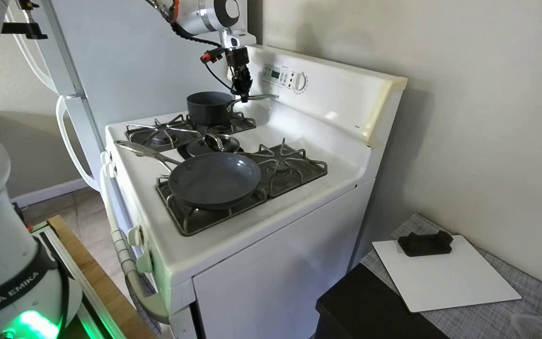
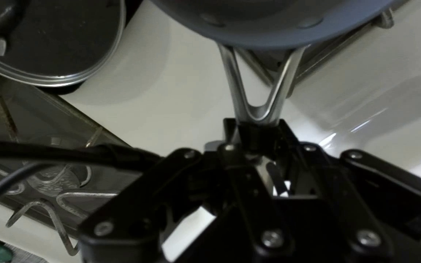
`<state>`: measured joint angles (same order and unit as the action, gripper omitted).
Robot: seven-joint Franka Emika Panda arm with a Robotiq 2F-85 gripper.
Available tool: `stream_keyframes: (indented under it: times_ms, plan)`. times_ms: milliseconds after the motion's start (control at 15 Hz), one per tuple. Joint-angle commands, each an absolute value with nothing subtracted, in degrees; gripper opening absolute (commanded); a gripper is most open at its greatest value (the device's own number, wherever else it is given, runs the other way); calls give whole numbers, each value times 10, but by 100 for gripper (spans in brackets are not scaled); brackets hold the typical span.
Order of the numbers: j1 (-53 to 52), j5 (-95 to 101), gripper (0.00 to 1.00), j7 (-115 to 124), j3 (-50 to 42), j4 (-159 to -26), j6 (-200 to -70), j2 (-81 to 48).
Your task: Move the pot backwards then put the lid on top
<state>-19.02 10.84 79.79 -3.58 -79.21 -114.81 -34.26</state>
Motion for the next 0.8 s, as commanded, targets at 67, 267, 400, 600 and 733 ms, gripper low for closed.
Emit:
stream_keyframes:
  times_ms: [67,267,400,600,733]
  plan:
    - [-191,95,5,881,-37,-755,-1159,-369]
    - [-192,94,5,887,-39,-754,-1161,-370]
    - [-190,92,5,883,-38,-751,-1156,-372]
    - [-185,85,52,862,-32,-747,-1148,-368]
    - [-180,82,65,842,-28,-751,-1153,-358]
